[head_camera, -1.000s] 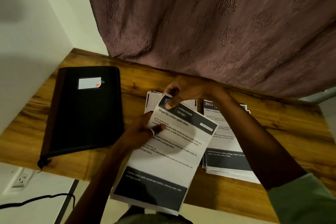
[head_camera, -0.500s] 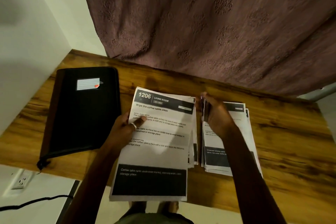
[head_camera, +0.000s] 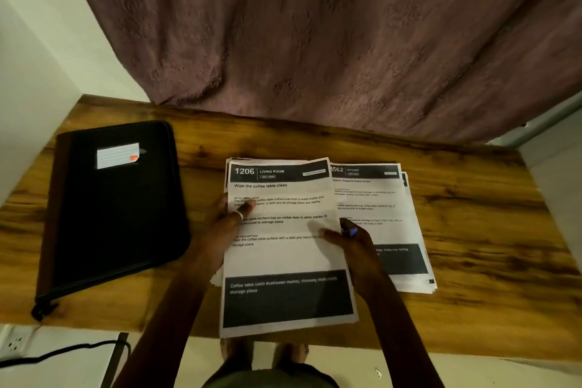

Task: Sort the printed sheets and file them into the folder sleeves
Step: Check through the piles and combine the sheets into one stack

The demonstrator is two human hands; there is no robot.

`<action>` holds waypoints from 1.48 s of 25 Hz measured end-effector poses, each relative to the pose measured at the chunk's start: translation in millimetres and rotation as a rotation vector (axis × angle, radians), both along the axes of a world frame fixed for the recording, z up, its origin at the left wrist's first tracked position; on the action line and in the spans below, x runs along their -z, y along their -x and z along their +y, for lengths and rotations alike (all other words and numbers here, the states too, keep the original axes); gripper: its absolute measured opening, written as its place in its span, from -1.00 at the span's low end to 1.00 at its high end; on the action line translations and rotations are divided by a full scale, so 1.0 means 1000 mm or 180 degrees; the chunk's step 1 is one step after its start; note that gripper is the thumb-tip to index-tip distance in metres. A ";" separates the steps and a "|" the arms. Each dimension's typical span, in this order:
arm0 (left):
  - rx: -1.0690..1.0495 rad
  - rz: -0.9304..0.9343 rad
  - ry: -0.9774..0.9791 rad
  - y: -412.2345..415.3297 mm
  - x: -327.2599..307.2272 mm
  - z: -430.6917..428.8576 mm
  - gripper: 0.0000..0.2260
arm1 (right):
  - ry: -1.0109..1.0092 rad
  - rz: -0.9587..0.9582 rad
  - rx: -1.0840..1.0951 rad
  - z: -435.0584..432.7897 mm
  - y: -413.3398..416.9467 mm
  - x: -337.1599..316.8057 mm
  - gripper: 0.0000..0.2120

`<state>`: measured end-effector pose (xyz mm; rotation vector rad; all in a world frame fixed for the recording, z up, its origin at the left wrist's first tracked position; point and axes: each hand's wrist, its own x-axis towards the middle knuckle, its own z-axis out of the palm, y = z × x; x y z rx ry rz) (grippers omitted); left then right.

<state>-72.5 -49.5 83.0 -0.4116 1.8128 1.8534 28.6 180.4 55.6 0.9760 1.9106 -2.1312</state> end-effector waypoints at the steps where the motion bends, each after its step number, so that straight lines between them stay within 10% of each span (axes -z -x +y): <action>1: 0.0053 0.0036 0.0070 0.000 0.005 0.011 -0.71 | -0.0152 0.0002 0.0094 0.009 -0.004 -0.002 -0.70; 14: 0.1499 0.0717 0.0997 -0.024 0.056 0.174 -0.64 | -0.2168 -0.0284 0.0268 0.170 0.006 0.014 -0.67; 25: 0.1574 0.1050 0.1966 -0.032 0.094 0.191 -0.61 | -0.1989 -0.0494 0.0322 0.193 0.004 0.051 -0.68; 37: 0.1341 0.1783 0.2973 -0.056 0.078 0.118 -0.55 | -0.3094 0.0500 -0.2611 0.044 -0.096 0.063 -0.48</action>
